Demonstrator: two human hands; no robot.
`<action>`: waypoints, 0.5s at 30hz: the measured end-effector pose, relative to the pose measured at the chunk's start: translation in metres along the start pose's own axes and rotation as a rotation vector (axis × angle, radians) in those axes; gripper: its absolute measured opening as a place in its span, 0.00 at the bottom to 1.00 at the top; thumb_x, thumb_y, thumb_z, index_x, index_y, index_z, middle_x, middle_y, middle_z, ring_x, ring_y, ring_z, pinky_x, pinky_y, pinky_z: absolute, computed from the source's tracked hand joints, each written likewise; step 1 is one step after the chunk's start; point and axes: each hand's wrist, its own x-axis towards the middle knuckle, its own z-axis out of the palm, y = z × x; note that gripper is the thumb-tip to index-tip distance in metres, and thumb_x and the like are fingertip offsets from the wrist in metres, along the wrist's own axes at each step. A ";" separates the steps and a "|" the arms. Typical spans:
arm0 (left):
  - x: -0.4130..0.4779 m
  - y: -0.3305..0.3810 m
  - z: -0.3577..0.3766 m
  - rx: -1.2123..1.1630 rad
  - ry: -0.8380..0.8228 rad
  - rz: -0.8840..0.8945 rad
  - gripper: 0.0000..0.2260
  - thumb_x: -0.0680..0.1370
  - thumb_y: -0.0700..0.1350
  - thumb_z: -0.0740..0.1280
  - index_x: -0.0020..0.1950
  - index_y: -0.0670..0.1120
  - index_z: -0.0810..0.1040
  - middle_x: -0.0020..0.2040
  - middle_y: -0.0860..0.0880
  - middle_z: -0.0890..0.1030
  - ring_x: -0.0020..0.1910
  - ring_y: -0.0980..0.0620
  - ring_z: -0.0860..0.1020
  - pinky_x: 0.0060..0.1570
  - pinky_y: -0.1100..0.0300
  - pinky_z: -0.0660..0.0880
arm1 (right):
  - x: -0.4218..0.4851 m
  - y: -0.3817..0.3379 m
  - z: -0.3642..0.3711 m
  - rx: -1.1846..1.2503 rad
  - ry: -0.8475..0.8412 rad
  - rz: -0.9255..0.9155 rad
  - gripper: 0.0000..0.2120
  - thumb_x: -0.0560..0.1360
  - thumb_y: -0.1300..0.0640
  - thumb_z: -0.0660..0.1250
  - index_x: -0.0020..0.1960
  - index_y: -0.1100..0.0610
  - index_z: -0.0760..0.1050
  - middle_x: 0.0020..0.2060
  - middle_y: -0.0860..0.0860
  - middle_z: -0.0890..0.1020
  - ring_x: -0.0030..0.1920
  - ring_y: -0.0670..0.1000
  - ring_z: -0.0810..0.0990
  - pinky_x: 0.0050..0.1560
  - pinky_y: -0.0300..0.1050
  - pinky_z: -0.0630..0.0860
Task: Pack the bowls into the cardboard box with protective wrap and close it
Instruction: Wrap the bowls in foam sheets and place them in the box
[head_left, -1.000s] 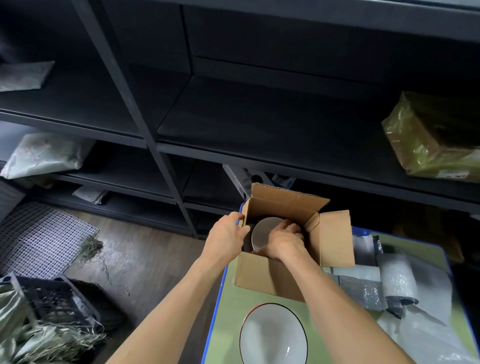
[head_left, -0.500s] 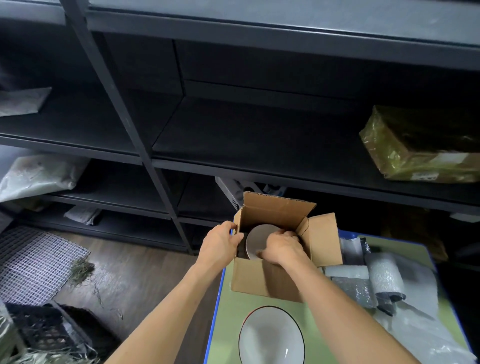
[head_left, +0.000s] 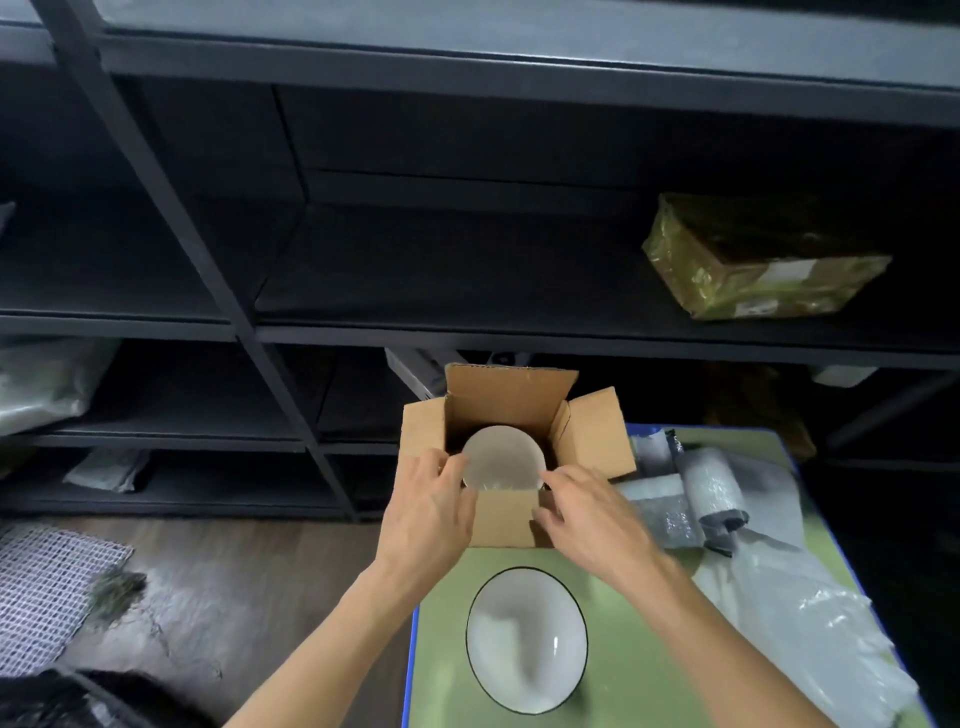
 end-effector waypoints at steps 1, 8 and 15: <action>-0.004 0.004 0.001 -0.014 -0.002 0.023 0.15 0.81 0.47 0.62 0.67 0.47 0.74 0.57 0.49 0.74 0.52 0.49 0.71 0.50 0.54 0.75 | -0.008 0.003 0.002 0.014 0.022 -0.020 0.24 0.81 0.47 0.62 0.74 0.55 0.67 0.69 0.49 0.72 0.68 0.52 0.68 0.67 0.47 0.68; -0.035 0.027 0.018 -0.122 0.048 0.225 0.09 0.79 0.43 0.66 0.59 0.46 0.78 0.50 0.50 0.75 0.47 0.49 0.72 0.45 0.53 0.76 | -0.061 0.017 0.020 0.118 0.175 -0.007 0.19 0.80 0.50 0.64 0.70 0.53 0.72 0.67 0.45 0.70 0.67 0.47 0.68 0.67 0.44 0.70; -0.055 0.057 0.042 -0.185 -0.070 0.300 0.11 0.80 0.47 0.61 0.60 0.49 0.77 0.52 0.52 0.75 0.49 0.49 0.75 0.48 0.53 0.74 | -0.097 0.043 0.038 0.220 0.132 0.117 0.23 0.81 0.50 0.63 0.75 0.52 0.66 0.70 0.43 0.69 0.71 0.44 0.65 0.67 0.37 0.65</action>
